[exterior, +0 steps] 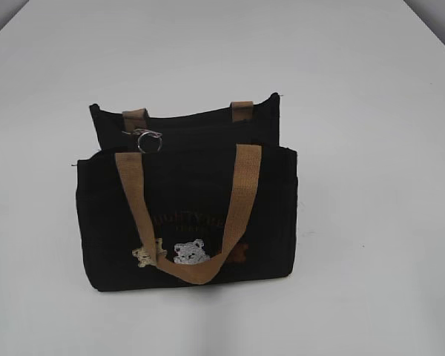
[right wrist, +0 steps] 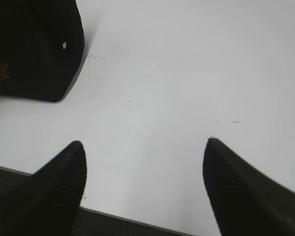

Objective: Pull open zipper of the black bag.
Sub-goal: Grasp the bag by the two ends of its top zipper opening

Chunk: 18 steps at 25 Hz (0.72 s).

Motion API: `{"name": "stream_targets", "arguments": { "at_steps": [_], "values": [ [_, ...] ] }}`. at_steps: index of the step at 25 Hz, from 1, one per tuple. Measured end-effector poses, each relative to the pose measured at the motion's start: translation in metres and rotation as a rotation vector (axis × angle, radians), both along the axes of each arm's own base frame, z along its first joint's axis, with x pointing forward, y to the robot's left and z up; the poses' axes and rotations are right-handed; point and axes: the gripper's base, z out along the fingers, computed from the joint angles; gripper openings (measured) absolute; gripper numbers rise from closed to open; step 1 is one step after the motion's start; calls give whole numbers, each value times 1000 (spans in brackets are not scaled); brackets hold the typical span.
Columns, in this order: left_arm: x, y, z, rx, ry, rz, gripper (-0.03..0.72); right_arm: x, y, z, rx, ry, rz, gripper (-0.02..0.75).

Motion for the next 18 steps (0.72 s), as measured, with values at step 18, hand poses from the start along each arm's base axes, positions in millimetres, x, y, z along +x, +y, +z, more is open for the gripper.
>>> {"name": "stream_targets", "arguments": {
  "at_steps": [18],
  "values": [
    [0, 0, 0, 0, 0, 0, 236, 0, 0, 0, 0, 0, 0, 571]
  ]
}}
